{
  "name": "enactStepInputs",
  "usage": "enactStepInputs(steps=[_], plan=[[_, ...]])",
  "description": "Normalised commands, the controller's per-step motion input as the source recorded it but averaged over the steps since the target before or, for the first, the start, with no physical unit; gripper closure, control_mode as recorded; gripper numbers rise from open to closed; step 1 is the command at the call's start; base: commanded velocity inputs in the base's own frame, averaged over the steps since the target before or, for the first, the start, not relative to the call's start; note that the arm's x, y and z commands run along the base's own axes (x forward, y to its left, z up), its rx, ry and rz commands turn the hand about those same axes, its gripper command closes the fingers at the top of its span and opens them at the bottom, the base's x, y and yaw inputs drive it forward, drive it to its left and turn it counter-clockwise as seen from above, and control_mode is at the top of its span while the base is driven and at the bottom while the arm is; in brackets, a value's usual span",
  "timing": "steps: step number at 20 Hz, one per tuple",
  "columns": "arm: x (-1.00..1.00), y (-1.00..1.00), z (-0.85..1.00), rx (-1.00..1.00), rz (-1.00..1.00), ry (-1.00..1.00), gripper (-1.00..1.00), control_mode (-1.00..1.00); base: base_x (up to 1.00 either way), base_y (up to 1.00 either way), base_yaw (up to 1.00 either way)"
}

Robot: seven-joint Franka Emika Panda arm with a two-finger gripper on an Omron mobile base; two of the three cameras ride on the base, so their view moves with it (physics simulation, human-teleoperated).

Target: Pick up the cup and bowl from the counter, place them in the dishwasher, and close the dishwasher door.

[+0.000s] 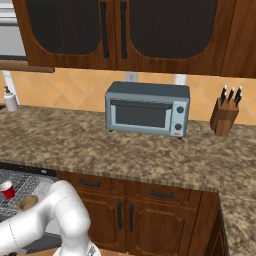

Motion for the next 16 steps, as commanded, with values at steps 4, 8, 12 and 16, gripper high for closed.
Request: enactStepInputs(steps=[4,8,12,16], plan=[[-0.76,-0.13,-0.92,-0.06,0.06,-0.03,-1.0,-1.0,0.0,0.0,0.0],[-0.55,-0.03,-0.42,-0.11,0.1,-0.26,-1.0,-1.0,0.0,0.0,0.0],[-0.29,0.0,-0.47,-0.2,0.16,-0.46,-1.0,-1.0,0.0,0.0,0.0],[-0.24,0.0,-0.09,-0.22,0.19,-0.54,-1.0,-1.0,0.0,0.0,0.0]])
